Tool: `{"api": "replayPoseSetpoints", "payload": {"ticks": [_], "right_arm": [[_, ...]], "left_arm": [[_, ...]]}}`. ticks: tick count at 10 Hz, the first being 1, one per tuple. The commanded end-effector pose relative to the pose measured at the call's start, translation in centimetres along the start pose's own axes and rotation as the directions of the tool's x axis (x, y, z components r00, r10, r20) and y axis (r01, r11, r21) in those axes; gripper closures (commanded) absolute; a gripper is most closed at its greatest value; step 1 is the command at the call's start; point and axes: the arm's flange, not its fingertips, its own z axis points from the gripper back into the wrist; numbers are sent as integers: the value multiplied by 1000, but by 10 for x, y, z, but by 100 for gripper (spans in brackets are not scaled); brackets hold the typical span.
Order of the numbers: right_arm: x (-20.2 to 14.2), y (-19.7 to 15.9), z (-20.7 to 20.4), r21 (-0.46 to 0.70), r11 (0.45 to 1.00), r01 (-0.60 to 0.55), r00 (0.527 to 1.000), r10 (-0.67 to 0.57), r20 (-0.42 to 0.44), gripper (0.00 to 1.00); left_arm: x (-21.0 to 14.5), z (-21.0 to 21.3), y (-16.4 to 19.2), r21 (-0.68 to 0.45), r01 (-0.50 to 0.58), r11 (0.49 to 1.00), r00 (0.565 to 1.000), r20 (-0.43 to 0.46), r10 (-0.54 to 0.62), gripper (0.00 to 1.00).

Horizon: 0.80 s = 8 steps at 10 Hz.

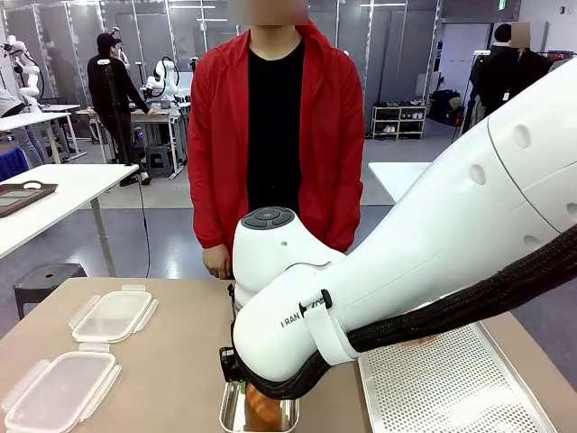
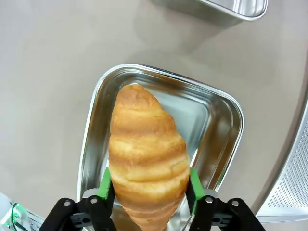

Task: Place the bread into the airtight container.
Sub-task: Pick up a Butter Roll and place it into an empty Airtight Container.

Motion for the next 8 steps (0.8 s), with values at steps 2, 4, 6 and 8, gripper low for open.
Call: {"api": "replayPoseSetpoints", "payload": {"ticks": [2,4,6,8], "right_arm": [[1,4,6,-14,1000,28,999,-27,23,0],[2,0,9,-20,1000,23,1000,-23,18,6],[1,0,5,1,1000,1,1000,-1,9,12],[1,0,5,1,1000,1,1000,-1,9,12]], "left_arm": [[0,1,-1,-8,16,1000,1000,3,-16,0],[0,1,-1,-8,16,1000,1000,3,-16,0],[0,1,-1,-8,16,1000,1000,3,-16,0],[0,1,-1,-8,16,1000,1000,3,-16,0]]}}
